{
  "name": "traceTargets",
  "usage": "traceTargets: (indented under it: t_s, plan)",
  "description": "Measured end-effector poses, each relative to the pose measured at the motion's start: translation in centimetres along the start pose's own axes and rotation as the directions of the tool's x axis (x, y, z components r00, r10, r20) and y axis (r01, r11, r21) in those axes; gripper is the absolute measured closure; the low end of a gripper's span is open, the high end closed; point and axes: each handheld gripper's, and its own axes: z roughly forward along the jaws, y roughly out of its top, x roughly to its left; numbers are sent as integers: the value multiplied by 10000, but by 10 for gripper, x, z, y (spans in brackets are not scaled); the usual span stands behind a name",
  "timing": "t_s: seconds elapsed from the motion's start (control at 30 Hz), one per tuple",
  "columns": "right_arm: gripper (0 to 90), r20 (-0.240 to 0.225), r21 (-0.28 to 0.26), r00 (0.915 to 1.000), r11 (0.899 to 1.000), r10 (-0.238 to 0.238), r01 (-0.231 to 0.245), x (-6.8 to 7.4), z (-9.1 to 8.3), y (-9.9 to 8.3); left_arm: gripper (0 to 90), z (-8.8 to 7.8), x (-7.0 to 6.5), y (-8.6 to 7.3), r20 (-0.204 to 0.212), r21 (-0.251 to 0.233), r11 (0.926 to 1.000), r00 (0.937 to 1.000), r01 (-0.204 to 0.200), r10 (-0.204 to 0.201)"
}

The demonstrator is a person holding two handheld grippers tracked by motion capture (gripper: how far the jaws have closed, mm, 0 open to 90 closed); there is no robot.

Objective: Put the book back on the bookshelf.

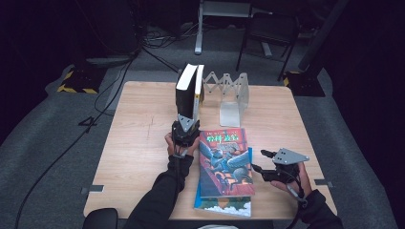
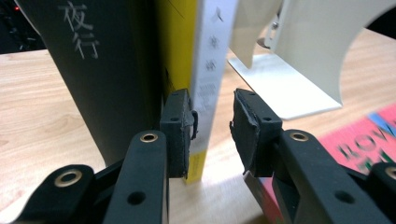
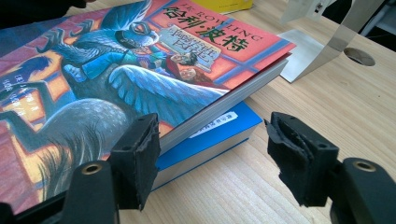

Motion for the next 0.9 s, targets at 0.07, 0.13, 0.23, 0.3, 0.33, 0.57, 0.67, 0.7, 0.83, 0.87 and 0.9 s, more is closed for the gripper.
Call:
traceTargets:
  t_s: [0.07,0.13,0.23,0.3,0.33,0.57,0.67,0.7,0.83,0.87,0.9]
  plan:
    - [346,1,36,10000,10000,-15,15,1,0,0,682,-3,0,-3,25,7,10000,10000,25,-25]
    - [346,-33,68,10000,10000,-61,61,1,1,0,699,-5,1,-5,26,8,10000,10000,69,-69]
    - [346,-48,105,10000,9999,-53,53,1,2,0,741,-5,1,-5,45,-7,10000,10000,-37,37]
    - [346,-48,126,10000,9999,-37,37,1,3,0,770,-3,1,-3,55,88,9999,9999,-146,145]
    - [346,-62,127,10000,9999,-21,22,1,2,0,784,-2,1,-2,-41,118,9997,9998,-196,197]
    - [346,-87,150,9999,9999,-50,51,1,3,0,855,9,5,4,-262,163,9997,9995,-171,175]
    - [346,-81,159,9999,9998,-69,71,1,2,0,848,14,6,8,-378,222,9997,9992,-78,86]
    - [346,-81,159,9999,9998,-69,71,1,2,0,847,14,6,8,-378,222,9997,9992,-78,86]
    - [347,-52,169,10000,9998,-54,54,1,3,0,842,18,8,13,-355,248,9997,9994,-51,60]
    - [347,-62,185,10000,9998,-51,52,1,3,0,842,20,9,14,-326,224,9997,9994,80,-73]
    - [347,-67,193,10000,9998,-71,72,1,3,0,842,21,9,15,-377,229,9997,9993,91,-83]
